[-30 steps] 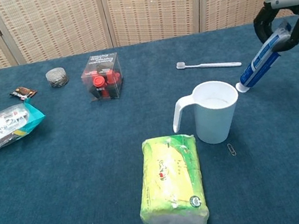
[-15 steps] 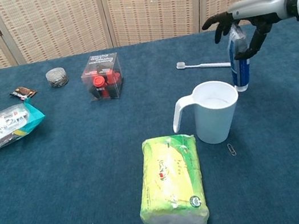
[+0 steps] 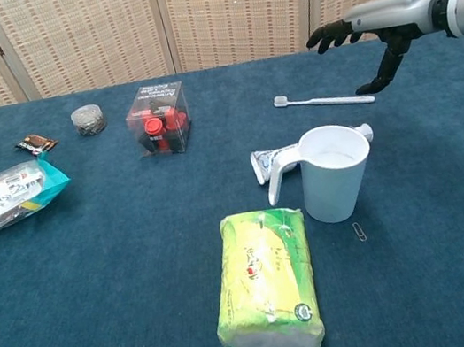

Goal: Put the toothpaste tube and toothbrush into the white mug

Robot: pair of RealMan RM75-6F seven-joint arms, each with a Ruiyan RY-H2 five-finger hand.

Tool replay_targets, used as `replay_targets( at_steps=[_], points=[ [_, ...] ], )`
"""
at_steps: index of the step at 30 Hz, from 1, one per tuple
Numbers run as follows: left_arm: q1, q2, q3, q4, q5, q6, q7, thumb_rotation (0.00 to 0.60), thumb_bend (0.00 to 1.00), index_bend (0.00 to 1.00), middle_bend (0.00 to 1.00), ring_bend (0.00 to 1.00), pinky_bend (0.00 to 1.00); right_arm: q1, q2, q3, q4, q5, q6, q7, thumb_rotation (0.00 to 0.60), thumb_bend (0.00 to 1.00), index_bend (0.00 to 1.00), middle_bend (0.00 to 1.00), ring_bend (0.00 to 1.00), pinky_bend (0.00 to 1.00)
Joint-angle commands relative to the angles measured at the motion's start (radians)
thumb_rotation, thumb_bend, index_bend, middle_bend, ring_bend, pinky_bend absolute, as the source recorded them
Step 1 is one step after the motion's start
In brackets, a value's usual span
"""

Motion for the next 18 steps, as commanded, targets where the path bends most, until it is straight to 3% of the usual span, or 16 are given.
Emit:
replay_targets(
  at_steps=[1,18],
  points=[
    [0.0,0.0,0.0,-0.001,0.0,0.0,0.001,0.6,0.31,0.19,0.05,0.04,0.13,0.002,-0.002,-0.004,-0.003,0.001,0.002,-0.006,0.6,0.21,0.0,0.12,0.09,0.13],
    [0.002,0.004,0.004,-0.019,0.007,0.006,0.015,0.6,0.31,0.19,0.05,0.04,0.13,0.045,-0.148,-0.087,0.072,-0.039,0.0,-0.167,0.6,0.2,0.1,0.2,0.09,0.13]
  ],
)
